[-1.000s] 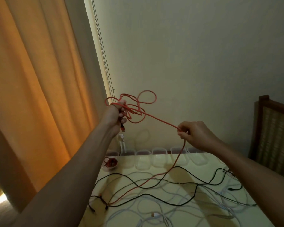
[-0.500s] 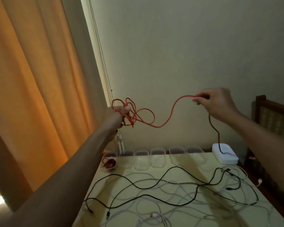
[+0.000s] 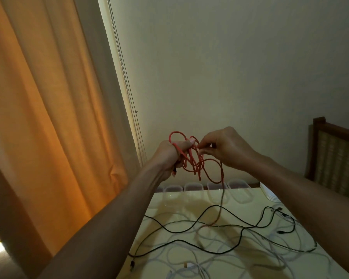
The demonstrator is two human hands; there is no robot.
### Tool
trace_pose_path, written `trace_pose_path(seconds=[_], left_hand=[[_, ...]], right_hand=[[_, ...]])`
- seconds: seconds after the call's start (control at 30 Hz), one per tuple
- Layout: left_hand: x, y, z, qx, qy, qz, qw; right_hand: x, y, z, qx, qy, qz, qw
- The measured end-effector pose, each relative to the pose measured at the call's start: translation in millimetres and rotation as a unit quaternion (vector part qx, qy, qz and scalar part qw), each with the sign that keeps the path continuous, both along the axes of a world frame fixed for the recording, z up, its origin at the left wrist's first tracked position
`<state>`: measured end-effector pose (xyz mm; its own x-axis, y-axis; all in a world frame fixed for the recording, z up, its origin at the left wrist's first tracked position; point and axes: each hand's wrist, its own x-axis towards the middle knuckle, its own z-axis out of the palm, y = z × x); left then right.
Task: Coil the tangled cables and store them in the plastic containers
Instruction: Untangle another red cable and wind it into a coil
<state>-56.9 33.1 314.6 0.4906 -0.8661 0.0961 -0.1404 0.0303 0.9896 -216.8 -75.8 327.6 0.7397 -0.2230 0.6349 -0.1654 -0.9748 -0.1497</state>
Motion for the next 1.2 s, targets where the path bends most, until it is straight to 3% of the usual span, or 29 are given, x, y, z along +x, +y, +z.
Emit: trace_pose_path(seconds=[0.13, 0.3, 0.57, 0.97, 1.2], left_hand=[[2.5, 0.5, 3.3, -0.029, 0.019, 0.048, 0.998], [21.4, 11.2, 7.9, -0.065, -0.040, 0.106, 0.991], [60.8, 30.0, -6.7, -0.066, -0.031, 0.166, 0.984], [54.3, 20.4, -52.4, 0.050, -0.160, 0.089, 0.982], [41.1, 4.2, -74.1, 0.071, -0.153, 0.076, 0.983]], right_hand=[[-2.3, 4.3, -11.9, 0.119, 0.016, -0.013, 0.993], [-19.7, -14.6, -25.7, 0.231, 0.043, -0.009, 0.972], [-45.9, -54.4, -55.0, 0.229, 0.060, -0.083, 0.968], [-64.1, -79.4, -105.6, 0.266, 0.021, -0.182, 0.946], [-71.7, -83.8, -132.0, 0.300, 0.015, -0.213, 0.930]])
